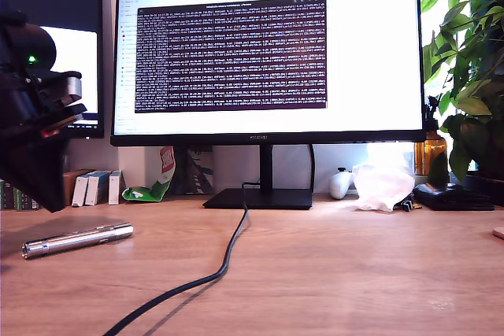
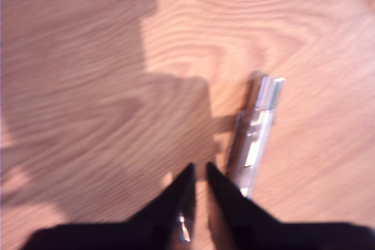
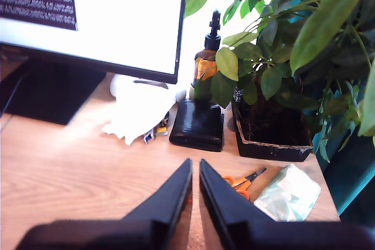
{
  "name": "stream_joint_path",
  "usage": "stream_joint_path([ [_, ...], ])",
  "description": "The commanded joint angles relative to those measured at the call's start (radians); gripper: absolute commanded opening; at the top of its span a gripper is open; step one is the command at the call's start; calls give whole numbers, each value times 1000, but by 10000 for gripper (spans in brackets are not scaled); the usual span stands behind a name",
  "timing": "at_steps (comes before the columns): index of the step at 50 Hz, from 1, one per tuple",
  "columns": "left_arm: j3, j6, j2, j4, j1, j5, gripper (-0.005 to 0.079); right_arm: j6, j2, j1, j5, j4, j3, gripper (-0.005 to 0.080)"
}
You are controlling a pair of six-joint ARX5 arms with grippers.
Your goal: Pick the metallic laser pointer with your right arm, pass it to your left arm, then place it down to the left side of the table
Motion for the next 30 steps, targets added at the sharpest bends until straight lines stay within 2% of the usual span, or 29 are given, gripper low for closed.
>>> stream_joint_path([
  [1,3,-4,-34,19,8,-49,-21,5,2,4,19,17,-20,-13],
  [7,-8,-27,-98,51,21,-118,-21,3,2,3,79,26,-20,-13],
  [11,-42,-38,-155,91,35,-134,-21,1,2,3,84,27,-20,-13],
  [30,-314,-86,-433,308,93,-161,-21,-1,2,2,101,90,-106,-13],
])
